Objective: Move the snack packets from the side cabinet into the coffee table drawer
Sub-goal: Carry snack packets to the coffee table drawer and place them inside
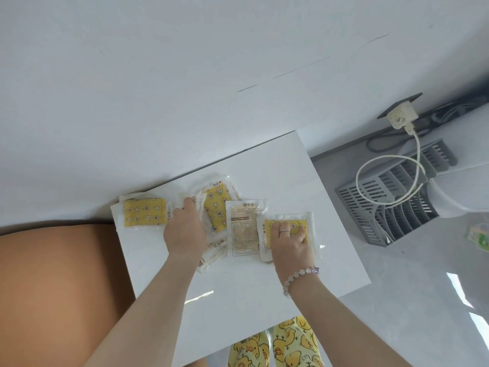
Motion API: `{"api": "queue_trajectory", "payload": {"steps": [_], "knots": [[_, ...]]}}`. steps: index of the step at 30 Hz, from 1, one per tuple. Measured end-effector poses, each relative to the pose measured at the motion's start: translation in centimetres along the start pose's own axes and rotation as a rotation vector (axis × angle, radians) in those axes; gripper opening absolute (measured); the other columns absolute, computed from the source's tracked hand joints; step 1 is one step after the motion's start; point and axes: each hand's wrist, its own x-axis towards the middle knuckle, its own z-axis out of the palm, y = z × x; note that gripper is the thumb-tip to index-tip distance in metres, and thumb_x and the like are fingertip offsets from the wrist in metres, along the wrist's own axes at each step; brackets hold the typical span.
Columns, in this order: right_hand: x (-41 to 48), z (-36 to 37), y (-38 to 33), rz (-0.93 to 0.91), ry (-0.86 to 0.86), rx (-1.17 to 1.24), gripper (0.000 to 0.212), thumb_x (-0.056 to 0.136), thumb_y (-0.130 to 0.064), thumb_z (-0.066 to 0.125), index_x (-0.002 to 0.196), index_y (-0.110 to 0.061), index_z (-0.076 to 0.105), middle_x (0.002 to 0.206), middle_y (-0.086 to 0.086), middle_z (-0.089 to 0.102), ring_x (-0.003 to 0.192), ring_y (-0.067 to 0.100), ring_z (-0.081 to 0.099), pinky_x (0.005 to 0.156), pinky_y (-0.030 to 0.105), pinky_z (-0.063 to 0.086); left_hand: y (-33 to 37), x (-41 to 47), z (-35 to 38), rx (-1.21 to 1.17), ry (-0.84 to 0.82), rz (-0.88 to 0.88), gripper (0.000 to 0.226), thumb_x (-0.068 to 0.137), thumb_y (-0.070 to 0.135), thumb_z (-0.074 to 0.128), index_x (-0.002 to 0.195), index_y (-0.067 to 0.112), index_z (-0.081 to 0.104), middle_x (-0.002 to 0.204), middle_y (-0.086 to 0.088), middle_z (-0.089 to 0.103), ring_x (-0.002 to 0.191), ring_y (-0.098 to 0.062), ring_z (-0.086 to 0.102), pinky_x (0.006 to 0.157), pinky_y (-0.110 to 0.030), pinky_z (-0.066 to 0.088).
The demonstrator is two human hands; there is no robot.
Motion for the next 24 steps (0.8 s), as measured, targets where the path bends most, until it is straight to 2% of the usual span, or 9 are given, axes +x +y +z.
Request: {"api": "queue_trajectory", "payload": {"steps": [2,3,5,6,10,13,16,21,24], "knots": [[-0.3,-1.2,0.5,-0.011,-0.044,0.008,0.061,0.034,-0.006,0.092,0.091,0.001,0.071,0.082,0.015,0.067,0.072,0.04,0.07,0.046,0.03,0.056,-0.5,-0.4,-0.1,0.012,-0.006,0.028,0.033,0.092,0.008,0.048,0.124,0.011,0.039,0.088,-0.007,0.052,0.075,-0.023,0.053,0.057,-0.028,0.036],[-0.5,-1.7,0.7,-0.046,-0.084,0.06,0.065,0.049,-0.009,0.089,0.108,0.002,0.065,0.099,0.016,0.065,0.089,0.039,0.068,0.055,0.029,0.058,-0.9,-0.6,-0.2,0.018,-0.013,0.044,0.03,0.092,0.008,0.048,0.121,0.012,0.04,0.084,-0.005,0.05,0.072,-0.022,0.05,0.057,-0.028,0.035],[-0.6,-1.7,1.8,-0.113,-0.081,0.233,0.06,0.083,-0.01,0.065,0.136,-0.007,0.037,0.13,0.009,0.047,0.115,0.026,0.055,0.075,0.025,0.053,-1.7,-0.9,-0.6,0.033,-0.018,0.064,0.024,0.093,0.01,0.048,0.115,0.012,0.042,0.081,-0.002,0.052,0.068,-0.021,0.049,0.055,-0.028,0.035],[-0.8,-2.1,2.4,-0.1,-0.076,0.304,0.055,0.088,-0.01,0.056,0.138,-0.013,0.032,0.133,0.003,0.043,0.113,0.021,0.055,0.075,0.023,0.048,-2.0,-1.1,-0.8,0.042,-0.022,0.066,0.021,0.092,0.011,0.049,0.113,0.012,0.043,0.08,-0.001,0.052,0.067,-0.021,0.049,0.055,-0.028,0.035],[-1.1,-3.3,3.5,0.131,-0.118,0.622,0.041,0.091,-0.01,0.045,0.128,-0.027,0.044,0.124,-0.006,0.05,0.097,0.021,0.06,0.069,0.024,0.041,-2.2,-2.0,-2.0,0.008,-0.026,0.05,0.019,0.092,0.015,0.051,0.108,0.01,0.043,0.078,-0.001,0.05,0.07,-0.023,0.047,0.057,-0.03,0.036],[-1.5,-3.9,3.9,0.372,-0.199,0.887,0.007,0.095,-0.022,0.045,0.091,-0.02,0.05,0.082,-0.003,0.055,0.077,0.022,0.057,0.068,0.028,0.048,-1.4,-2.9,-3.2,-0.056,-0.029,0.038,0.021,0.092,0.019,0.054,0.107,0.008,0.044,0.078,0.0,0.048,0.072,-0.023,0.047,0.06,-0.031,0.035],[-2.1,-5.1,4.0,0.478,-0.215,1.12,0.034,0.09,-0.024,0.052,0.063,-0.012,0.036,0.06,0.0,0.042,0.052,0.015,0.042,0.049,0.023,0.037,-0.7,-3.4,-5.0,-0.105,-0.033,0.079,0.024,0.093,0.023,0.055,0.109,0.009,0.043,0.079,0.0,0.049,0.073,-0.023,0.048,0.06,-0.031,0.035],[-2.9,-11.0,5.5,0.579,-0.129,1.435,0.029,0.085,-0.016,0.057,0.067,-0.012,0.035,0.07,0.002,0.045,0.054,0.013,0.043,0.051,0.025,0.038,-0.3,-4.6,-9.0,-0.165,0.0,0.185,0.024,0.092,0.022,0.054,0.109,0.009,0.043,0.077,0.0,0.051,0.074,-0.025,0.051,0.061,-0.031,0.035],[-4.0,-14.5,6.9,0.575,-0.12,1.513,0.025,0.085,-0.02,0.06,0.082,-0.007,0.039,0.071,0.001,0.043,0.055,0.011,0.042,0.047,0.023,0.035,0.0,-6.1,-11.9,-0.221,0.011,0.208,0.022,0.091,0.025,0.056,0.102,0.011,0.043,0.076,0.002,0.051,0.075,-0.023,0.052,0.061,-0.029,0.035]]}}
